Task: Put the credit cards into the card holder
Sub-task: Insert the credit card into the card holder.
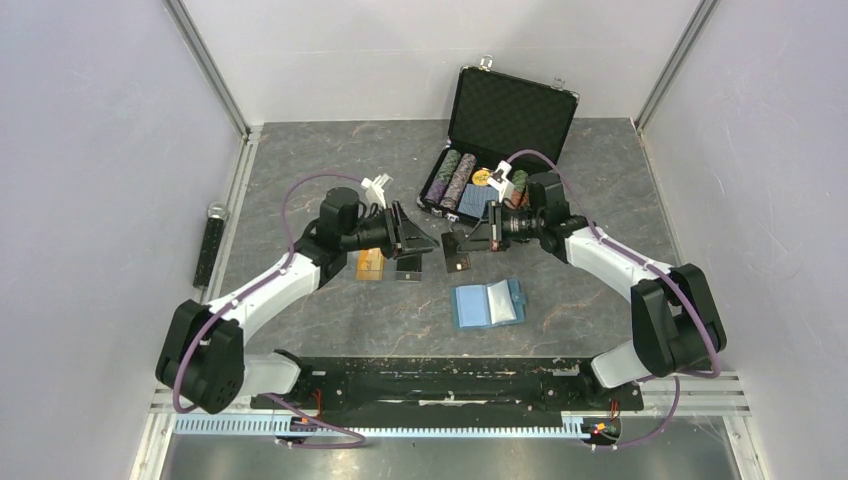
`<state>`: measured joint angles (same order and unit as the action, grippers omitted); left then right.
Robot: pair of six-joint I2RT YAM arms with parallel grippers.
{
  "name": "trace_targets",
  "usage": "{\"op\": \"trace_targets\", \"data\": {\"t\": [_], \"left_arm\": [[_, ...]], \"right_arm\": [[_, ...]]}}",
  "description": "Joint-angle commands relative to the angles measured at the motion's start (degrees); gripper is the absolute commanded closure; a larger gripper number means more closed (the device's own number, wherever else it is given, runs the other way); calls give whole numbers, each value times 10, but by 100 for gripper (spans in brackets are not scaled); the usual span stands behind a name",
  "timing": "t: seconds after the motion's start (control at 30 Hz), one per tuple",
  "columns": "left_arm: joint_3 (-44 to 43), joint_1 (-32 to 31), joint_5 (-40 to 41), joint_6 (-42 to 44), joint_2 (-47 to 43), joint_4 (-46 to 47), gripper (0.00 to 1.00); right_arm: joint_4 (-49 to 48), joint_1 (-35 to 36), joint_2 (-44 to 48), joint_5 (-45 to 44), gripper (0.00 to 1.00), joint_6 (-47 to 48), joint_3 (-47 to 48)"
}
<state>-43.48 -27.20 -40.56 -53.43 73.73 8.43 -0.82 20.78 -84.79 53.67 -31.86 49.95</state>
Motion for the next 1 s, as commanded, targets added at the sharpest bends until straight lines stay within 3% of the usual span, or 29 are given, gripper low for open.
{"op": "trace_targets", "data": {"t": [0.0,0.23,0.5,0.73,0.97], "left_arm": [[7,-20,13,10,24,-4,55],[-33,-81,55,54,82,-88,59],[-79,-135,116,71,150,-187,77],[-129,-163,163,100,200,-262,80],[-158,-179,181,108,244,-281,82]], "right_arm": [[127,-15,14,-51,100,96,-15],[182,-46,25,-87,100,142,-75],[210,-96,45,-82,100,175,-112],[223,-108,40,-79,100,192,-122],[218,-110,31,-73,100,189,-135]]}}
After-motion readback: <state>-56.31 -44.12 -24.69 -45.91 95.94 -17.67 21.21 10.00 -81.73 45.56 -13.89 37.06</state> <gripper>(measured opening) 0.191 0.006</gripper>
